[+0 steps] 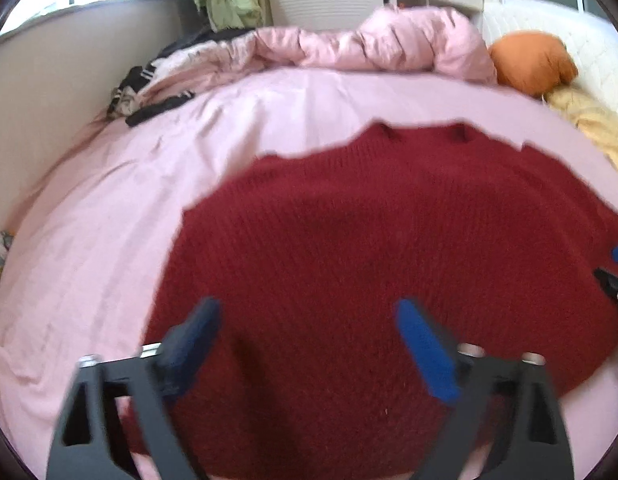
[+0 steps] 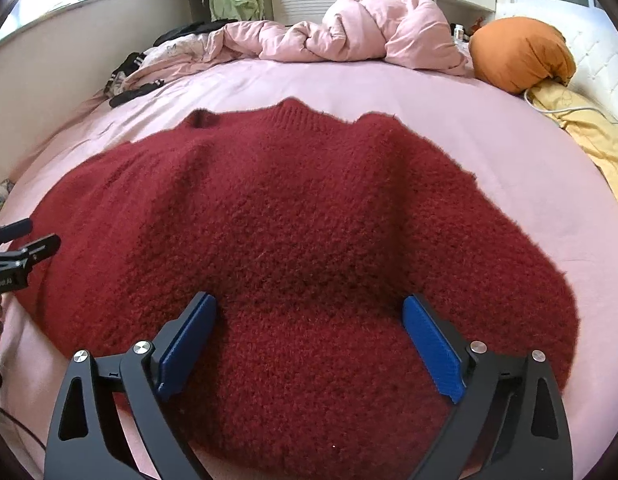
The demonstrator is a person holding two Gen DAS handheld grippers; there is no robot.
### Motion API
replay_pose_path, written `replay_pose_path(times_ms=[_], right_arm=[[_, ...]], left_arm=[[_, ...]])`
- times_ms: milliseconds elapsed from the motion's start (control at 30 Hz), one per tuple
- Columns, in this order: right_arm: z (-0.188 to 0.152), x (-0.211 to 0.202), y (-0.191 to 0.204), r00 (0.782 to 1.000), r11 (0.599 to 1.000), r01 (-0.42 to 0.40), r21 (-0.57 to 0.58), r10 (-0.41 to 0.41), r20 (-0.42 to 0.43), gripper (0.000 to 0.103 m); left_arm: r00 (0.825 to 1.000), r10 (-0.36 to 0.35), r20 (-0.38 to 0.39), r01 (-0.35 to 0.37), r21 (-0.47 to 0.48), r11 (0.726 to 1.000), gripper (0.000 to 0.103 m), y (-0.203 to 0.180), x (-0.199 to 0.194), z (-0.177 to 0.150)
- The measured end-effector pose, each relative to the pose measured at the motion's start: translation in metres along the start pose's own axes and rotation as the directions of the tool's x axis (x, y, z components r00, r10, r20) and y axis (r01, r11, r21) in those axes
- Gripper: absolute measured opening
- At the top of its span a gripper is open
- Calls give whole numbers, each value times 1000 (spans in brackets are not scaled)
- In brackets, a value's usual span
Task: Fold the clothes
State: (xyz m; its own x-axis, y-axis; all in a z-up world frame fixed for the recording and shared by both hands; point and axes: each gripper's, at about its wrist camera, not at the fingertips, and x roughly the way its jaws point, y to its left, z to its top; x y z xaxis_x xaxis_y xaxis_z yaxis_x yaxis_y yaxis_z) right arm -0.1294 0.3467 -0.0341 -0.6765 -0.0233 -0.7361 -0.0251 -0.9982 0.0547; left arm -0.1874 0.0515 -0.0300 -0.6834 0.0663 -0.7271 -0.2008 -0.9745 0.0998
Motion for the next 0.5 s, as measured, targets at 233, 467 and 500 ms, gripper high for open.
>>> replay_pose_path(times_ms=[233, 467, 500], right_arm=[[28, -17, 22, 993, 994, 51, -100, -40, 111, 75], [16, 22, 13, 1000, 998, 15, -53, -14, 22, 72], [17, 21, 13, 1000, 998, 15, -58, -14, 18, 72]], left_arm=[[999, -48, -13, 48, 28, 998, 66, 3, 21, 20], [999, -53, -2, 53, 49, 997, 70, -2, 37, 3], [997, -73, -18, 74, 41, 996, 72, 0, 37, 6]])
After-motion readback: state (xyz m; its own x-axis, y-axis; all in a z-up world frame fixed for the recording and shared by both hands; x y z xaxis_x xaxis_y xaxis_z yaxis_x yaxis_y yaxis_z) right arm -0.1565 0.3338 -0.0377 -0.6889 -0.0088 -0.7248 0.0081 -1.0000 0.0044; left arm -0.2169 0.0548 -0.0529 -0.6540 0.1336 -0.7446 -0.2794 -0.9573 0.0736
